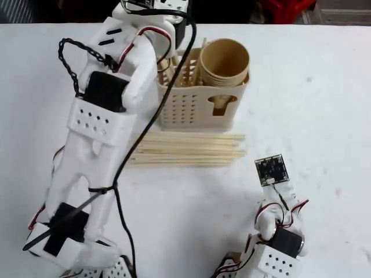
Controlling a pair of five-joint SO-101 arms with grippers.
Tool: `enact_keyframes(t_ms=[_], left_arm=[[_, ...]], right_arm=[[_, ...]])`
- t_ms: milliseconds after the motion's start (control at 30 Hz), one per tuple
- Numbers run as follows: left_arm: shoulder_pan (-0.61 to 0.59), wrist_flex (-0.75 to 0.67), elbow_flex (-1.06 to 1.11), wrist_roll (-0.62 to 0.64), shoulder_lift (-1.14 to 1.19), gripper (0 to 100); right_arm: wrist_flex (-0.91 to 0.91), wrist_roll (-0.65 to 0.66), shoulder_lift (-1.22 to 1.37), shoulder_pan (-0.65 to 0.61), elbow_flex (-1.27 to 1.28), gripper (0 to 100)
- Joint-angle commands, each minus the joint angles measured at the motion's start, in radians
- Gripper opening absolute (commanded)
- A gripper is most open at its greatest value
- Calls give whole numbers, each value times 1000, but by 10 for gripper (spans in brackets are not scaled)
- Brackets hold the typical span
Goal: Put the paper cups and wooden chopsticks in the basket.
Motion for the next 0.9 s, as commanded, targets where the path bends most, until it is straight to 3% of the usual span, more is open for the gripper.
enact_keyframes(t_ms=[0,367,667,767,867], left_arm=[[-10,6,-48,12,-2,72],[-8,74,-48,8,-2,72],[70,752,-48,6,-36,72],[87,853,-40,6,-33,72],[111,861,58,5,-41,72]], right_arm=[[-8,6,-5,7,8,18],[-8,6,-5,7,8,18],[-8,6,-5,7,8,18],[-8,6,-5,7,8,18],[-8,6,-5,7,8,18]])
